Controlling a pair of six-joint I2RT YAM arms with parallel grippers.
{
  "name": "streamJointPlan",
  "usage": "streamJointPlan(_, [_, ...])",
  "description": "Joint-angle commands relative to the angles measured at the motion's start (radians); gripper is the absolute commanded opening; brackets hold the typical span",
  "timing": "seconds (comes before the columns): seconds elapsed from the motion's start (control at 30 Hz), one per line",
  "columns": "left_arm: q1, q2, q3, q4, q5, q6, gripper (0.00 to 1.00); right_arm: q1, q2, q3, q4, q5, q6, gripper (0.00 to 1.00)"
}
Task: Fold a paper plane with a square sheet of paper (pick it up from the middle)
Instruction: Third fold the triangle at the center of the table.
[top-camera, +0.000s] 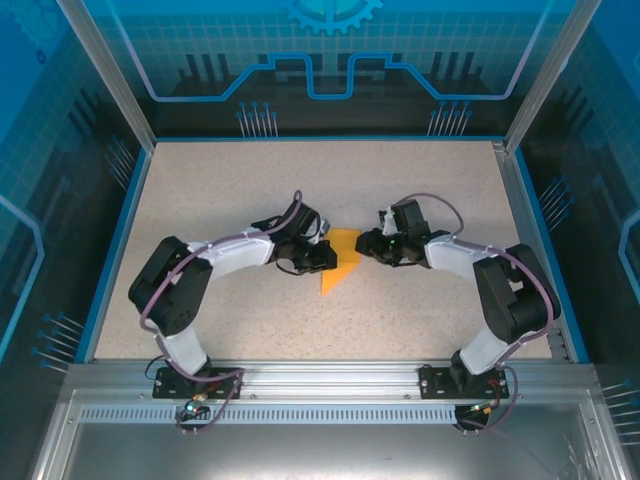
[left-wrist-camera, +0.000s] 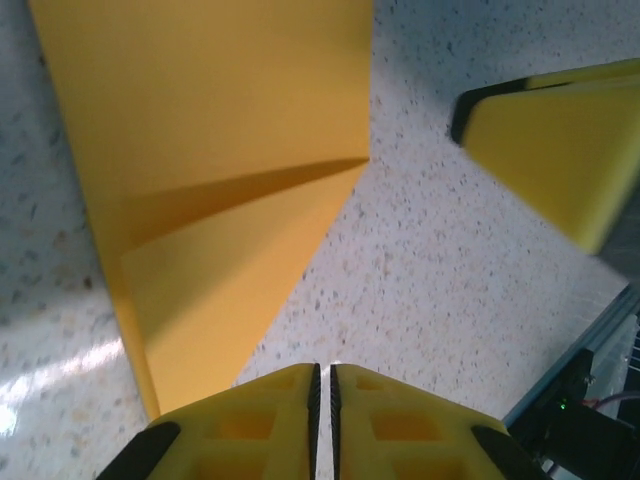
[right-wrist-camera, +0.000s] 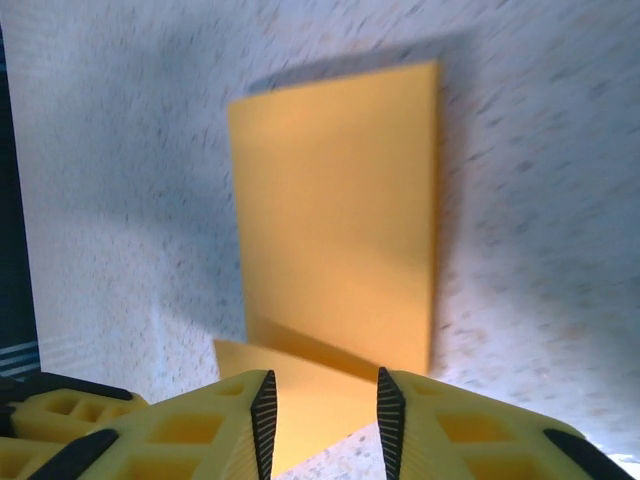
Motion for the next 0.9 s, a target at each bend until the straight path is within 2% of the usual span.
streamJointPlan(0.0, [-0.005, 0.053, 0.047, -0.069, -0.039, 0.038, 0.13, -0.025, -0.003, -0.026, -0.033, -0.014, -0.004, 0.37])
streamJointPlan(0.33, [-0.002, 0.112, 0.073, -0.120, -0.111, 0.067, 0.10, -0.006, 0.094, -0.008, 0.021, -0.090, 0.027, 0.40])
streamJointPlan(0.87, [0.002, 0.146, 0.061, -0.116, -0.117, 0.080, 0.09, 0.022, 0.153, 0.008, 0.098, -0.138, 0.088, 0.39])
